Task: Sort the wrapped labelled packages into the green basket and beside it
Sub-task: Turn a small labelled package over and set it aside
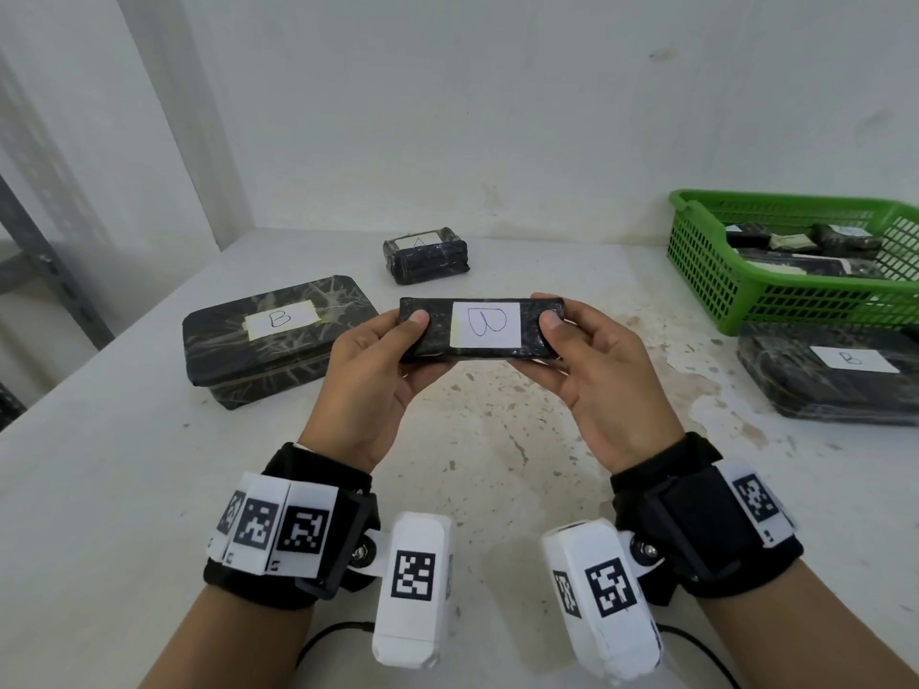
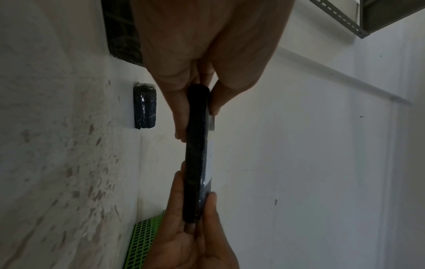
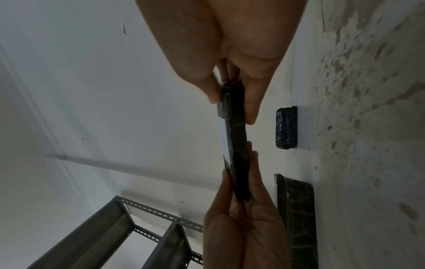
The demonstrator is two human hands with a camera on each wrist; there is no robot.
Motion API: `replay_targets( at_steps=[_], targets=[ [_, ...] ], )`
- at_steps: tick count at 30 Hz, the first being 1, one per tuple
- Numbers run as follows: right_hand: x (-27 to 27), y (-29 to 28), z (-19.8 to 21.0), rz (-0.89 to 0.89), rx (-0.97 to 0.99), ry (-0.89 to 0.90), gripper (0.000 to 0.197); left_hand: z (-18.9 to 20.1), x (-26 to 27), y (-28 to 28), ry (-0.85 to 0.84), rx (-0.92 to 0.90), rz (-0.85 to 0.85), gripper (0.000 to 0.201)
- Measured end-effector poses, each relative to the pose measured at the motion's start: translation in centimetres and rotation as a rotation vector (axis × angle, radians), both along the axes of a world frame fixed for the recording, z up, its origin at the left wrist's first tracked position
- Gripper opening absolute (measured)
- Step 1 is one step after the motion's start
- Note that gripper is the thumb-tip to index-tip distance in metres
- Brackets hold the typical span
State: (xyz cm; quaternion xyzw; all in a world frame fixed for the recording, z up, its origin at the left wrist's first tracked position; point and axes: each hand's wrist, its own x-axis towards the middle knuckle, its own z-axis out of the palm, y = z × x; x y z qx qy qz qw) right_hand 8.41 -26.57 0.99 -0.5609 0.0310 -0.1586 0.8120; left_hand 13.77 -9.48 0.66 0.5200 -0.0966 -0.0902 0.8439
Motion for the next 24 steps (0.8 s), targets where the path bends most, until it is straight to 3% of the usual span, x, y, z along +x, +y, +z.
replay_targets(
  at_steps=[13,16,19,24],
  targets=[
    [-0.3,-0.2,0.5,0.087,-0.054,-0.035,0.017,0.0,0.1,-0.1,0.031,-0.007,0.041,0.029],
    [-0.7,-0.4,1.0,0.200,-0.158,-0.020,0.029,0.2,0.1,0.0,0.062,-0.055,0.048,0.030],
    [-1.0,-0.4,1.3,0.311,-0.092,-0.075,0.038,0.5,0.0,-0.1,0.116,-0.072,-0.016,0.030],
    [-1.2,0.1,1.6,0.384,0.006,-0.171,0.027,0.8,-0.4,-0.3,0.175,-0.039,-0.053,0.028]
  ],
)
